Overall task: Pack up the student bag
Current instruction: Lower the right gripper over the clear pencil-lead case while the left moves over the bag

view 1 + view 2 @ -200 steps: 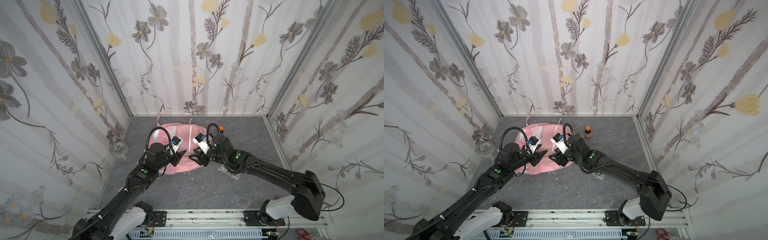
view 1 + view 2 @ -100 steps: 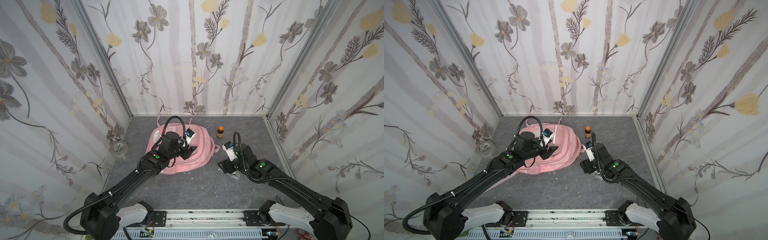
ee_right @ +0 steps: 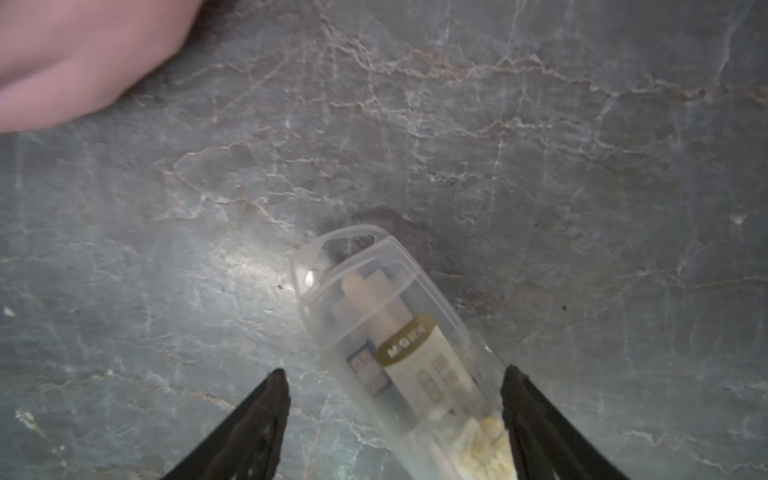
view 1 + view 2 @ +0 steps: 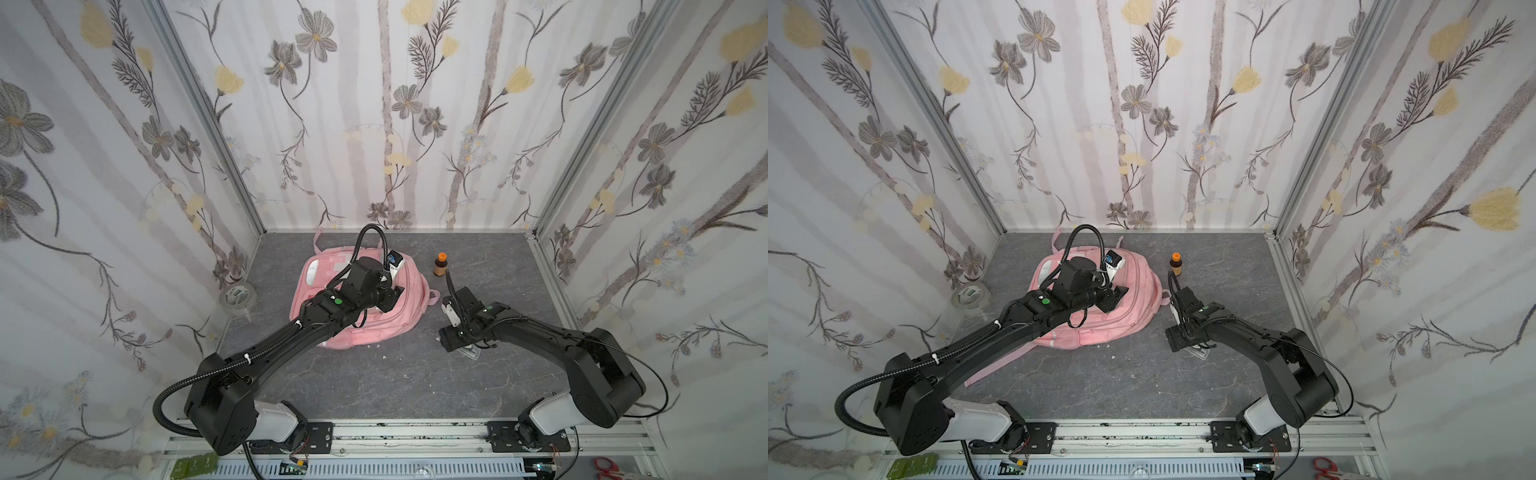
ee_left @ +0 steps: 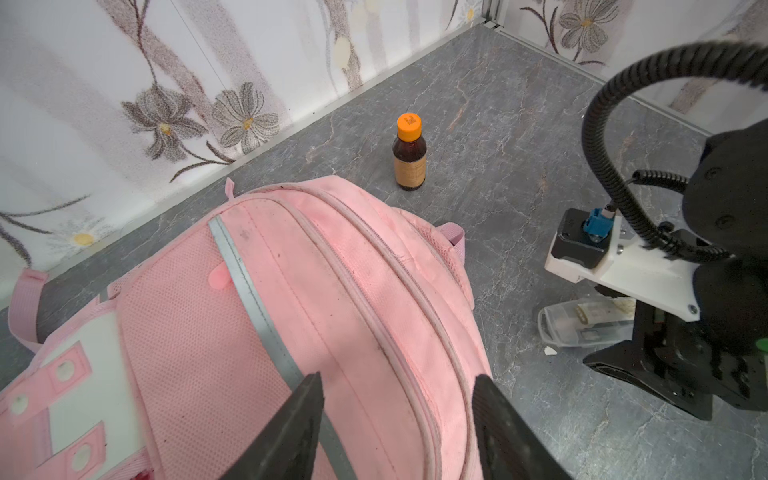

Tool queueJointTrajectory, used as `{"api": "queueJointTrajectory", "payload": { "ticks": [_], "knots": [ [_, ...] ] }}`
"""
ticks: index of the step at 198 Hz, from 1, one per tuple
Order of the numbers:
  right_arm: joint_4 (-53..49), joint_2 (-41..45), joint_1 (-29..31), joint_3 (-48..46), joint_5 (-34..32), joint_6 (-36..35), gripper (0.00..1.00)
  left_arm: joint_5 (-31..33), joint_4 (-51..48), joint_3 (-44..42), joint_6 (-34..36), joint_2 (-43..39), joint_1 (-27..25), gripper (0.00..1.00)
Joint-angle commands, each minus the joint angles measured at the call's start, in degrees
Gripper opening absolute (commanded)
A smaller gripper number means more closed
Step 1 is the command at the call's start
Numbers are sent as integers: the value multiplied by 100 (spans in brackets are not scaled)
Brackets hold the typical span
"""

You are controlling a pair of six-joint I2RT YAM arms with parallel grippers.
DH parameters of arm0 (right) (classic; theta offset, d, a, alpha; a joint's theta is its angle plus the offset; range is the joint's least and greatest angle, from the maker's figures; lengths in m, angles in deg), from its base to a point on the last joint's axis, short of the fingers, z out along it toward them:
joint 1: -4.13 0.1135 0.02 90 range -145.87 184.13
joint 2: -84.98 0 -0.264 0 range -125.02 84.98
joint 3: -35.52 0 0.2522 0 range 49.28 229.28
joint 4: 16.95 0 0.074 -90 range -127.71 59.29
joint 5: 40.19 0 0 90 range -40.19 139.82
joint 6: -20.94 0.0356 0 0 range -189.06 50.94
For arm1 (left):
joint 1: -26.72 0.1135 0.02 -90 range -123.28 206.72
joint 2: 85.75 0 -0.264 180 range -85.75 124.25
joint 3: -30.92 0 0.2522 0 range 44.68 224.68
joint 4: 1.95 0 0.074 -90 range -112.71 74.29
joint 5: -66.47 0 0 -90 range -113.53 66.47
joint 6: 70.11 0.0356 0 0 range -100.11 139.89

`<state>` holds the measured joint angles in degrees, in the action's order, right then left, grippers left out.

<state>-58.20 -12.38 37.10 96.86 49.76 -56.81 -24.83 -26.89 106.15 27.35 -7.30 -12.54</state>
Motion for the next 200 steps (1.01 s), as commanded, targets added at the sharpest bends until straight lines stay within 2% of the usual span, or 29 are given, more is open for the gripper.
{"api": "queueJointTrajectory", "payload": {
  "ticks": [1,45,95,153,200],
  "knots": [
    [373,-145,-1,-19,32,159,80,131,-9,-47,-77,-71,6,60],
    [540,-302,-7,-100,248,172,73,204,-18,-184,-157,-223,7,60],
    [686,-130,3,-302,561,361,70,263,-24,-312,-192,-331,7,60],
    [670,-251,47,-354,602,636,55,360,35,-384,-336,-313,7,60],
    [636,-182,67,-389,619,801,54,568,-144,-138,-716,10,7,60]
  ]
}}
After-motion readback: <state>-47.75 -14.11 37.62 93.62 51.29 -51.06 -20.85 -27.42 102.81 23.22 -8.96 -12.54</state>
